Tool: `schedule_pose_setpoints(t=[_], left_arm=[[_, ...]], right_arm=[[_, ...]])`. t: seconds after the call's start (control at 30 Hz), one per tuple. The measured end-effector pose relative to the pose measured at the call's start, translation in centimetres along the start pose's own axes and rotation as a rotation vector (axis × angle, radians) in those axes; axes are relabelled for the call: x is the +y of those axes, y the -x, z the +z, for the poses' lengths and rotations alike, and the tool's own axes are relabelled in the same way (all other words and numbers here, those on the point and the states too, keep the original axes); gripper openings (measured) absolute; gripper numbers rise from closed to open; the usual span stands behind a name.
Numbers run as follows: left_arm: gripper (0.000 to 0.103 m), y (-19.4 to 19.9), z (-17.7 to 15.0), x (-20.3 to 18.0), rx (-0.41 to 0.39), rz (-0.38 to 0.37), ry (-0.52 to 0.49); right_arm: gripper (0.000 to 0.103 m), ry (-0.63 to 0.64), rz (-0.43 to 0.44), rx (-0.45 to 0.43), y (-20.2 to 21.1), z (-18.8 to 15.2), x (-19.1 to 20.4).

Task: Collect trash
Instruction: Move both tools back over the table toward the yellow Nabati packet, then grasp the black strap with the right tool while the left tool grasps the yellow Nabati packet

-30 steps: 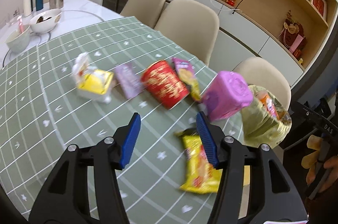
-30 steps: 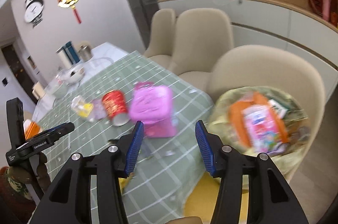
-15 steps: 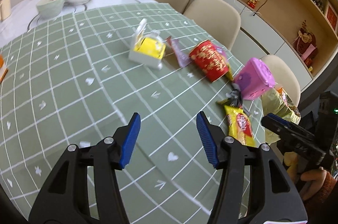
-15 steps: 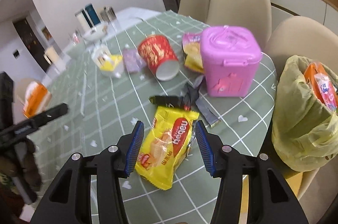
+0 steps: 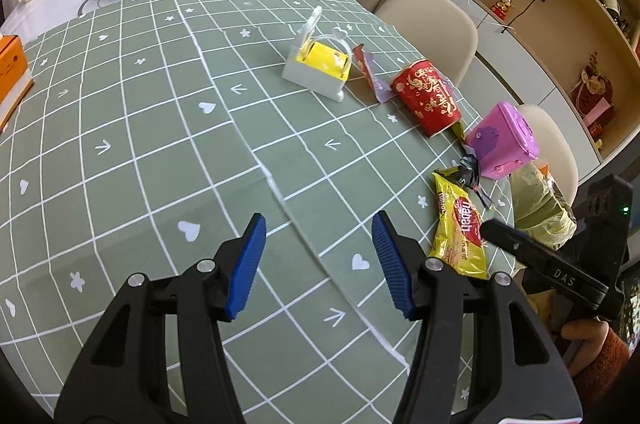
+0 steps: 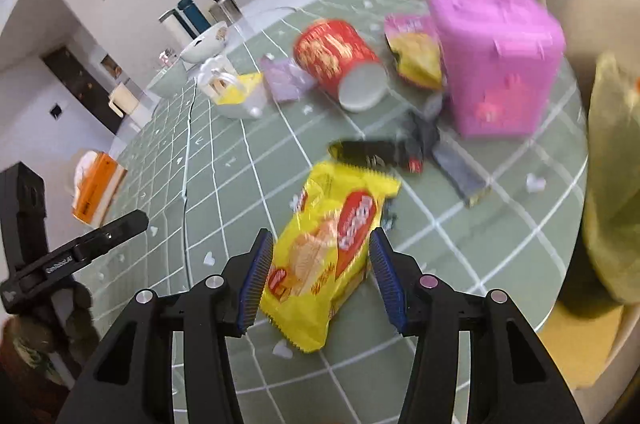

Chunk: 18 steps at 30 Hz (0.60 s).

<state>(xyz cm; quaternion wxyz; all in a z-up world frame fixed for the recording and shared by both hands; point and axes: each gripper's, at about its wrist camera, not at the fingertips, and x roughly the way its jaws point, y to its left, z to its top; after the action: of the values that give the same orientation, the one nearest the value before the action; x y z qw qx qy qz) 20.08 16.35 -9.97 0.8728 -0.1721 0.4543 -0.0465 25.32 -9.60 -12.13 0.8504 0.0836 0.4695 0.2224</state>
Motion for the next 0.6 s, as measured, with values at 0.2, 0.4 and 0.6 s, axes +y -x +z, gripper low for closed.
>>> schedule_pose_setpoints(t=[0.2,0.4,0.6], left_arm=[[0.052,0.8,-0.1,0.0,-0.008,0.018,-0.007],[0.052,1.5,-0.3,-0.3,-0.003,0.026,-0.024],[0.052,0.9,-1.0,-1.3,0.030,0.004,-0.062]], right_arm=[[0.048,0.009,-0.206,-0.104,-0.6,2.8,-1.3],[0.045,-0.031,-0.275,-0.101,-4.2,5.0,-3.0],[0.020,-0.034,-0.196,-0.049,-4.0,4.4,-3.2]])
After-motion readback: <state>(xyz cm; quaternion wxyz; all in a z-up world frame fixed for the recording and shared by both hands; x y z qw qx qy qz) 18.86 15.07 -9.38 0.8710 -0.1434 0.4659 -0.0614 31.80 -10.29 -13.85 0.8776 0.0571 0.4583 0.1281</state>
